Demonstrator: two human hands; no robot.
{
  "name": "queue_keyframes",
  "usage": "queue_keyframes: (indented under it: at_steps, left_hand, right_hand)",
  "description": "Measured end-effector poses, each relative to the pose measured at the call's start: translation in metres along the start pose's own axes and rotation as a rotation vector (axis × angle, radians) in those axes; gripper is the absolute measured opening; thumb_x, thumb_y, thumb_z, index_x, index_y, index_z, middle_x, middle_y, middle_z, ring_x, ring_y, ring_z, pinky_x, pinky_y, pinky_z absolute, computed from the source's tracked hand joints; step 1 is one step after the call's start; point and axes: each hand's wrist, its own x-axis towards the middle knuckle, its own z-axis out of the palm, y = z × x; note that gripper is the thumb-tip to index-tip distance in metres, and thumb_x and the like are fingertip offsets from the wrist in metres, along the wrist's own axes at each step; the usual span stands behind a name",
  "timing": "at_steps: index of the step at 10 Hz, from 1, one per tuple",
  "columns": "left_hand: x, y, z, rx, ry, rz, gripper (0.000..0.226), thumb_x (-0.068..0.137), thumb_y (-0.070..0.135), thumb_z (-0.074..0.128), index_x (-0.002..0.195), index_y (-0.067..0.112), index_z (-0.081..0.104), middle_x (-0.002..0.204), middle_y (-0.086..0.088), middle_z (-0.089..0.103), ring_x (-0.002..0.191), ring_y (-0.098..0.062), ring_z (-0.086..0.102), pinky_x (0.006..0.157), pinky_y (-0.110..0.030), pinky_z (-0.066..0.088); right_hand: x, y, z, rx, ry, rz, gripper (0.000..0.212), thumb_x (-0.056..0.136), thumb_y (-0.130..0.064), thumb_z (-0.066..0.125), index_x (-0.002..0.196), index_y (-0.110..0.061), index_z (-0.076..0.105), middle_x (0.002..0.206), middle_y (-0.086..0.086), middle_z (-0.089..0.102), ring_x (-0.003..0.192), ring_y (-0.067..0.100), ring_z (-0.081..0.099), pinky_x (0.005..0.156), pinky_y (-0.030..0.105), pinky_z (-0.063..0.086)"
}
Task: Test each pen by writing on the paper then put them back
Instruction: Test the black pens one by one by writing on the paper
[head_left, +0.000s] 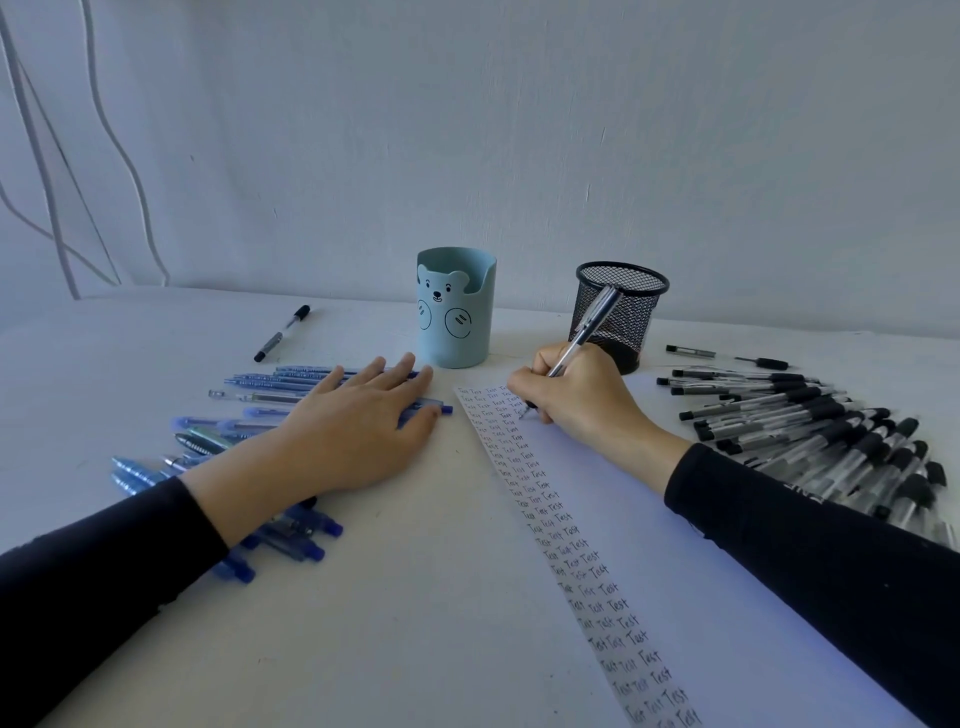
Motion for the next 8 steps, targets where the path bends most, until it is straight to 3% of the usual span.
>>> queue_keyframes:
  at_steps: [2,3,4,5,6,8]
  left_hand:
    - [-0.0009,0.0008,0.0003,0.001,0.01,-0.003,0.06,0.099,0.054,0.012,0.155,0.035,0.0,0.162,0.013,-0.006,0.149,-0.009,-0.006,0.122,-0.041,0.001]
    - [-0.0015,0.0013,0.0,-0.002,0.01,-0.005,0.059,0.099,0.054,0.012,0.154,0.035,0.0,0.162,0.013,-0.006,0.149,-0.009,-0.005,0.122,-0.041,0.001]
    - [-0.0016,0.0012,-0.0005,-0.004,0.01,-0.005,0.059,0.099,0.054,0.012,0.154,0.035,0.0,0.162,0.013,-0.006,0.149,-0.009,-0.006,0.122,-0.041,0.0]
    - [-0.0019,0.0015,-0.0002,-0.005,0.015,-0.005,0.059,0.099,0.054,0.012,0.154,0.036,0.001,0.161,0.013,-0.006,0.149,-0.009,-0.006,0.122,-0.04,0.0]
    - [-0.0017,0.0016,0.0,-0.003,0.016,-0.004,0.059,0.099,0.054,0.012,0.154,0.035,0.001,0.161,0.013,-0.006,0.149,-0.009,-0.006,0.122,-0.041,0.0]
    - [-0.0018,0.0007,0.0007,0.002,0.017,-0.004,0.06,0.099,0.055,0.011,0.154,0.036,0.0,0.161,0.013,-0.006,0.149,-0.009,-0.005,0.122,-0.041,0.001]
  right_hand:
    - [-0.0008,-0.0021,-0.001,-0.017,0.016,-0.007,0.041,0.081,-0.006,0.065,0.048,-0.014,0.044,0.044,0.0,0.047,0.039,0.001,0.054,0.06,0.027,0.057]
    - [0.0,-0.0014,-0.001,-0.014,0.003,0.003,0.042,0.08,-0.005,0.065,0.046,-0.014,0.043,0.046,0.003,0.046,0.042,0.004,0.055,0.054,0.023,0.057]
    - [-0.0008,-0.0019,-0.0015,-0.023,0.013,-0.012,0.039,0.08,-0.006,0.065,0.048,-0.012,0.045,0.05,0.009,0.048,0.04,0.001,0.052,0.05,0.015,0.047]
    - [-0.0014,-0.0016,-0.0017,-0.038,0.016,-0.027,0.04,0.081,-0.004,0.064,0.047,-0.011,0.043,0.045,0.003,0.045,0.036,-0.001,0.048,0.046,0.011,0.042]
    - [-0.0005,-0.0002,-0.0014,-0.028,0.018,-0.018,0.041,0.08,-0.005,0.065,0.046,-0.013,0.043,0.042,-0.003,0.043,0.039,0.001,0.05,0.053,0.02,0.054]
    - [-0.0014,-0.001,-0.0021,-0.039,0.03,-0.037,0.039,0.081,-0.004,0.064,0.048,-0.01,0.043,0.046,0.004,0.043,0.035,0.0,0.045,0.045,0.008,0.037]
